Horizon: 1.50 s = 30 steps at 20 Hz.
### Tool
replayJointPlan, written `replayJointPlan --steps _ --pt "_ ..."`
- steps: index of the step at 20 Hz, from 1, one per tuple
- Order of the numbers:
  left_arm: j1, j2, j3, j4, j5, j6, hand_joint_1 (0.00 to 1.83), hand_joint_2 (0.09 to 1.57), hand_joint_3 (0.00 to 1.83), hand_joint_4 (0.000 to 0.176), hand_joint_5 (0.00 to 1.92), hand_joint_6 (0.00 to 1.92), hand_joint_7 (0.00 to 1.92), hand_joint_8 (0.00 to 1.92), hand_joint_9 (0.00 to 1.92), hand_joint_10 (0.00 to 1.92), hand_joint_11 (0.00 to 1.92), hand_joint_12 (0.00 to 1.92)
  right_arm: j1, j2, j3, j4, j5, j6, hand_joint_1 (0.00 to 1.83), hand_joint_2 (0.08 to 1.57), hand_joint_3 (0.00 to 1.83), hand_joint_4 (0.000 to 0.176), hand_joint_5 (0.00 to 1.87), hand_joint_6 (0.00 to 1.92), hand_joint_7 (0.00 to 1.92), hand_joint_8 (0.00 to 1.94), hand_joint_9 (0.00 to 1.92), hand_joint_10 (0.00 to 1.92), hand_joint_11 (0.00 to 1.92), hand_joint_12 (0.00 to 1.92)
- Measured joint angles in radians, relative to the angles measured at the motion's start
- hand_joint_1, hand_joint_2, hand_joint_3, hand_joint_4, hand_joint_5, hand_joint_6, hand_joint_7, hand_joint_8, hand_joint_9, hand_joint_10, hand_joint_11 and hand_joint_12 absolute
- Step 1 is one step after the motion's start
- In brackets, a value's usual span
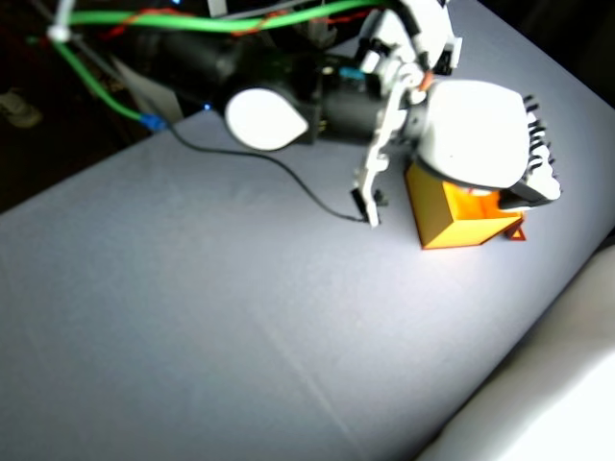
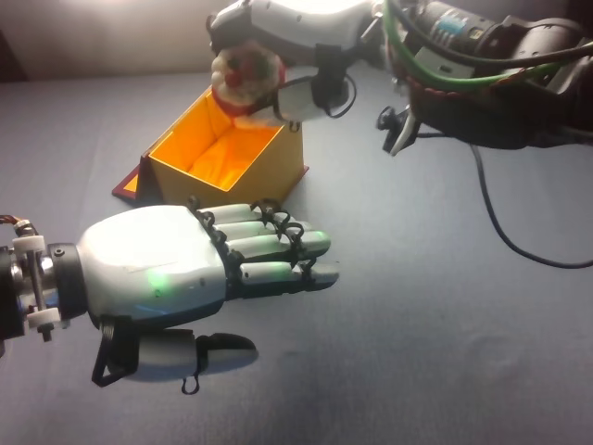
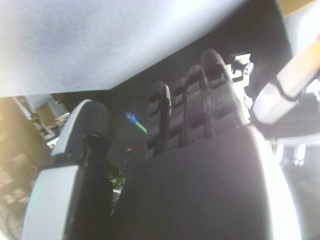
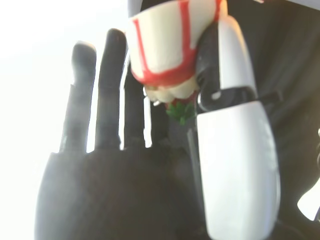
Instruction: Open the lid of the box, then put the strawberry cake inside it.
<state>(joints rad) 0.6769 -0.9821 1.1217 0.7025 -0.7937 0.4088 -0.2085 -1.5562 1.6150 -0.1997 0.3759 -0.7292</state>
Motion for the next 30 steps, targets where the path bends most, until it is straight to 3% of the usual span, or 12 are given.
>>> replayJointPlan --steps 2,4,12,14,16,20,21,24,26,27,28,30 --pt "-0.002 0.0 0.0 -0.005 -0.005 -0.006 0.35 1.49 0.0 0.0 0.19 0.03 0.1 0.01 0.07 0.01 0.0 0.23 0.0 -0.012 0.023 0.0 -0.025 0.0 1.34 1.22 0.0 0.0 0.71 1.29 0.75 1.28 0.78 1.47 0.52 1.57" --pt "-0.002 0.0 0.0 -0.002 -0.002 -0.006 0.33 1.5 0.0 0.0 0.21 0.02 0.13 0.01 0.07 0.01 0.0 0.02 0.0 -0.025 0.042 0.004 -0.045 0.0 1.14 1.28 0.0 0.0 0.64 1.44 0.74 1.42 0.68 1.01 0.45 1.57" --pt "-0.018 -0.014 0.006 0.019 0.001 -0.018 0.38 1.49 0.0 0.0 0.29 0.01 0.14 0.0 0.1 0.01 0.0 0.18 0.013 -0.058 0.097 0.019 -0.129 -0.003 1.15 1.26 0.0 0.0 0.65 1.38 0.78 1.42 0.78 0.81 0.57 1.48" --pt "-0.02 -0.018 0.011 0.02 -0.002 -0.019 0.36 1.5 0.0 0.0 0.29 0.01 0.13 0.0 0.09 0.0 0.0 0.16 0.013 -0.056 0.106 0.028 -0.142 -0.003 1.21 1.25 0.0 0.0 0.66 1.23 0.82 1.49 0.8 1.25 0.71 1.71" --pt "-0.024 -0.024 0.011 0.023 -0.001 -0.019 0.37 1.5 0.0 0.0 0.28 0.0 0.18 0.01 0.12 0.01 0.0 0.2 0.013 -0.058 0.106 0.029 -0.146 -0.003 1.33 1.24 0.0 0.0 0.63 1.29 0.73 1.38 0.75 1.54 0.58 1.59" --pt "-0.025 -0.026 0.014 0.029 -0.001 -0.027 0.34 1.5 0.0 0.0 0.25 0.0 0.08 0.0 0.02 0.0 0.0 0.01 0.013 -0.072 0.101 0.025 -0.15 -0.005 1.34 1.24 0.0 0.0 0.62 1.36 0.75 1.31 0.76 1.51 0.52 1.52" --pt "-0.025 -0.026 0.015 0.031 -0.001 -0.031 0.27 1.52 0.01 0.0 0.21 0.0 0.04 0.0 0.0 0.0 0.0 0.0 0.013 -0.072 0.095 0.014 -0.15 -0.005 1.35 1.21 0.0 0.0 0.69 1.15 0.79 1.3 0.84 1.5 0.65 1.64" --pt "-0.027 -0.032 0.016 0.036 -0.001 -0.034 0.2 1.54 0.01 0.0 0.14 0.0 0.0 0.0 0.0 0.0 0.0 0.0 0.018 -0.085 0.085 -0.024 -0.155 -0.004 1.2 1.26 0.0 0.0 0.68 1.19 0.79 1.56 0.83 1.53 0.86 1.81" --pt "-0.029 -0.032 0.017 0.04 0.0 -0.036 0.16 1.55 0.01 0.0 0.18 0.02 0.0 0.0 0.0 0.0 0.0 0.0 0.019 -0.093 0.08 -0.043 -0.154 -0.004 1.0 1.21 0.0 0.0 0.41 0.44 0.47 0.32 0.43 0.52 0.17 1.37" --pt "-0.029 -0.032 0.017 0.038 0.0 -0.036 0.2 1.55 0.0 0.0 0.2 0.02 0.0 0.0 0.0 0.0 0.01 0.0 0.019 -0.093 0.08 -0.046 -0.158 -0.004 0.97 1.13 0.0 0.001 0.23 0.15 0.25 0.08 0.25 0.2 0.03 1.16" --pt "-0.031 -0.032 0.017 0.039 0.0 -0.037 0.22 1.54 0.0 0.0 0.19 0.01 0.0 0.0 0.0 0.0 0.0 0.0 0.019 -0.093 0.079 -0.049 -0.158 -0.004 0.89 1.08 0.0 0.052 0.09 0.04 0.11 0.01 0.13 0.06 0.01 0.84" --pt "-0.031 -0.032 0.017 0.039 0.0 -0.036 0.23 1.54 0.0 0.0 0.19 0.01 0.0 0.0 0.0 0.0 0.01 0.03 0.019 -0.09 0.074 -0.06 -0.152 -0.004 0.79 1.08 0.0 0.056 0.0 0.0 0.01 0.0 0.01 0.0 0.0 0.34"
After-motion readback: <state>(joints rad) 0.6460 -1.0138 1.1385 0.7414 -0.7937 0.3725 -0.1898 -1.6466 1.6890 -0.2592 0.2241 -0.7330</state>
